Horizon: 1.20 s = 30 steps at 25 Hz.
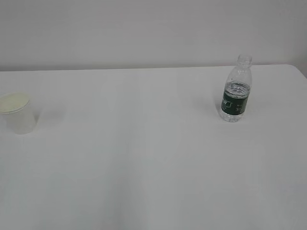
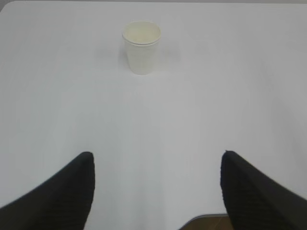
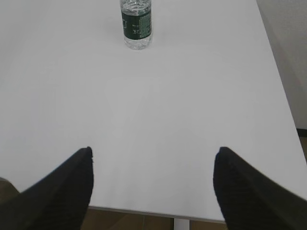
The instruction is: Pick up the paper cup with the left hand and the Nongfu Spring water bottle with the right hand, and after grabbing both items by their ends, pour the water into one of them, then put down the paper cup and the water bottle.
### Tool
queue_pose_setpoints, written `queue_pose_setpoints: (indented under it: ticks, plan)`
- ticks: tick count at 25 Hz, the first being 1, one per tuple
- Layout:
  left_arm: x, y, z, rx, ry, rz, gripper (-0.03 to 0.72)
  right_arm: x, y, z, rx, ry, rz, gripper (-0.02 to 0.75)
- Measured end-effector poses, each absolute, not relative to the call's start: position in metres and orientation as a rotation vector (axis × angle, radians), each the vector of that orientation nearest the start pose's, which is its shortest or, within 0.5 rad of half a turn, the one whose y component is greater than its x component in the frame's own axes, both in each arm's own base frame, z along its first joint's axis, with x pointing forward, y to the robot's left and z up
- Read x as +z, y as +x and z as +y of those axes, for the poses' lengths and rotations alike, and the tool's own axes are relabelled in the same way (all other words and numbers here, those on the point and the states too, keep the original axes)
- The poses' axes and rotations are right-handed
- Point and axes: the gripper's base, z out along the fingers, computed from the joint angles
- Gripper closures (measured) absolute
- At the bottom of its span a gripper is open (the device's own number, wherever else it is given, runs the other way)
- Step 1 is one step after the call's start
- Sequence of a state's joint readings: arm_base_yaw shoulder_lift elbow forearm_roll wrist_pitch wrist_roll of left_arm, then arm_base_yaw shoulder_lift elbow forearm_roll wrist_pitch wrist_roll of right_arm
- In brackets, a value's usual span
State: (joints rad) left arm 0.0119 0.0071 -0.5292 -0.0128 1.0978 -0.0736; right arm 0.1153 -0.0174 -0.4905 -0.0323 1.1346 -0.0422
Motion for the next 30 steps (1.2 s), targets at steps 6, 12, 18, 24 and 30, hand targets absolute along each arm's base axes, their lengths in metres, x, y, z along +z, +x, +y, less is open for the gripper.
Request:
queue_pose_setpoints:
  ticks: [6, 12, 18, 24, 30]
  plan:
    - [0.282, -0.009, -0.001, -0.054, -0.087, 2.058, 0.103, 0.271, -0.01, -0.004, 0.005, -0.162, 2.089, 0.148]
    - [0.282, -0.009, -0.001, -0.054, -0.087, 2.058, 0.103, 0.278, -0.011, -0.004, 0.005, -0.161, 2.046, 0.148]
    - [0.294, -0.014, -0.001, -0.054, -0.085, 2.017, 0.104, 0.281, -0.01, -0.004, 0.005, -0.16, 2.015, 0.148]
    - [0.299, -0.016, -0.001, -0.054, -0.082, 2.003, 0.106, 0.282, -0.009, -0.004, 0.006, -0.16, 2.0, 0.148]
    - [0.301, -0.004, -0.001, -0.053, -0.085, 2.044, 0.106, 0.285, -0.008, -0.003, 0.006, -0.159, 1.969, 0.148]
